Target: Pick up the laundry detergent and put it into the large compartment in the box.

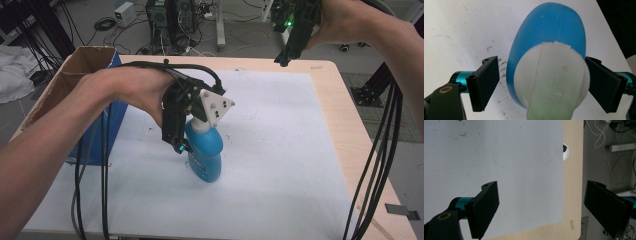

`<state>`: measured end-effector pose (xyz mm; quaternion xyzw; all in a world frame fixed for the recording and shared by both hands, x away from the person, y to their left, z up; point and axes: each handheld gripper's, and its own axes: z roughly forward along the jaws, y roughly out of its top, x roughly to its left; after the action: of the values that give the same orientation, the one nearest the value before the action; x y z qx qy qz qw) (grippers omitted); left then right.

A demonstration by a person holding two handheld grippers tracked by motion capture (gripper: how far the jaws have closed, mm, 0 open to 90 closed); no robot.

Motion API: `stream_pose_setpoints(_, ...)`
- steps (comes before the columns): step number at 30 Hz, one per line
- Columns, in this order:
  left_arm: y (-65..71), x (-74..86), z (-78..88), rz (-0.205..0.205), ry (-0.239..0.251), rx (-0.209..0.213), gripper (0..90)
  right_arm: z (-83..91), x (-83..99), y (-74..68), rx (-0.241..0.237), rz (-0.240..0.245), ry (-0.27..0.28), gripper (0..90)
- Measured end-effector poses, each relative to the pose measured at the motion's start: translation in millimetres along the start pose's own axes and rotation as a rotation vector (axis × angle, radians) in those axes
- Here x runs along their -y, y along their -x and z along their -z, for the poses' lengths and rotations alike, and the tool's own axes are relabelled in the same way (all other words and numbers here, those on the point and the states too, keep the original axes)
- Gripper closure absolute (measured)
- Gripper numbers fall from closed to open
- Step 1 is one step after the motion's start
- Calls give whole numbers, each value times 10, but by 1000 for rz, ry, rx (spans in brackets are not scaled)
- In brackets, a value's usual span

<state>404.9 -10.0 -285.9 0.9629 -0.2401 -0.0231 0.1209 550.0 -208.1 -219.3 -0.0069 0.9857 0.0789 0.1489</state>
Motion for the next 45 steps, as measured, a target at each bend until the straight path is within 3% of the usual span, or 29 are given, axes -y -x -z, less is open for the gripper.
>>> stream_pose_setpoints(31,17,-54,-18,-70,-2,3,282,-14,34,5,6,5,-8,121)
stream_pose_setpoints(45,22,-47,-8,-71,-1,4,332,-22,36,2,6,6,-18,121)
